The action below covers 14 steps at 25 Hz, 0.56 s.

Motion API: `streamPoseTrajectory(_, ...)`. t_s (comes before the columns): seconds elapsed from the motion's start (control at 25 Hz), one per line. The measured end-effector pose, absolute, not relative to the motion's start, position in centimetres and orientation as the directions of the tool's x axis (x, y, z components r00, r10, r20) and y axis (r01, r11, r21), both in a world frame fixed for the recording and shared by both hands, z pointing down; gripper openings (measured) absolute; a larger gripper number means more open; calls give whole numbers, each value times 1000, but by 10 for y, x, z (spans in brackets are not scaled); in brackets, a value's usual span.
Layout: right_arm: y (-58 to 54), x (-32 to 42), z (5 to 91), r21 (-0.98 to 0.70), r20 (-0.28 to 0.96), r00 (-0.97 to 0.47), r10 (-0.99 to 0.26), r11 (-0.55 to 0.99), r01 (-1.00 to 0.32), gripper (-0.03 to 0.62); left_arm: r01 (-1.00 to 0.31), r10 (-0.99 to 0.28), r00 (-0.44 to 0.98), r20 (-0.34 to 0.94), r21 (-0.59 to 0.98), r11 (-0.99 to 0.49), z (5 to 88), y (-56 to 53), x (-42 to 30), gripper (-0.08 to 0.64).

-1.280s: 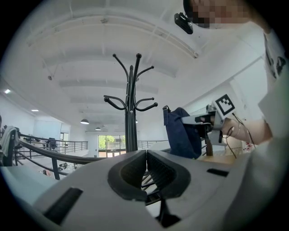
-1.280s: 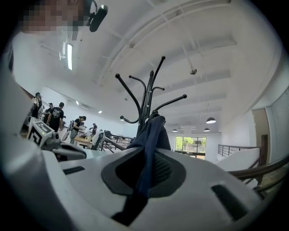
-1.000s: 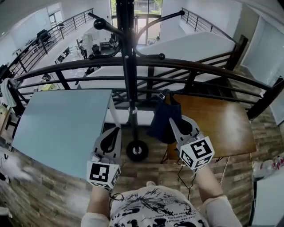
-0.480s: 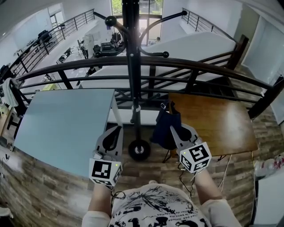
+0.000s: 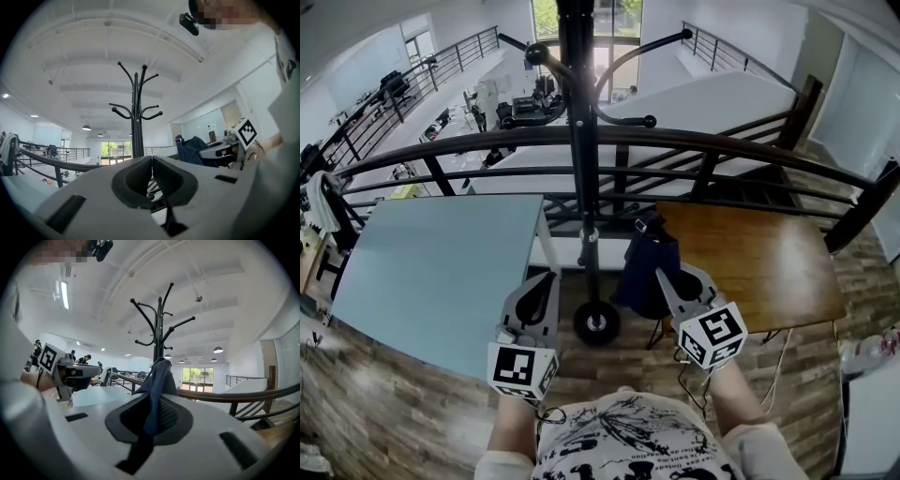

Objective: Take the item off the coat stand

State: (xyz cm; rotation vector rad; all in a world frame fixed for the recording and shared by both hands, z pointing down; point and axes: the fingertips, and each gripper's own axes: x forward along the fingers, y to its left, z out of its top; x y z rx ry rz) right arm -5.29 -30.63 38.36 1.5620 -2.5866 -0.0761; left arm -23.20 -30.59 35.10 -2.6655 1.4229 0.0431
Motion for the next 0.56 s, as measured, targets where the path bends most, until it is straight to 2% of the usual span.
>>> streamPoseTrajectory(0.56, -303, -56, 377, 105, 35, -468, -883, 469, -877, 8, -838, -831, 545, -107, -102, -536, 358, -300, -237, 5)
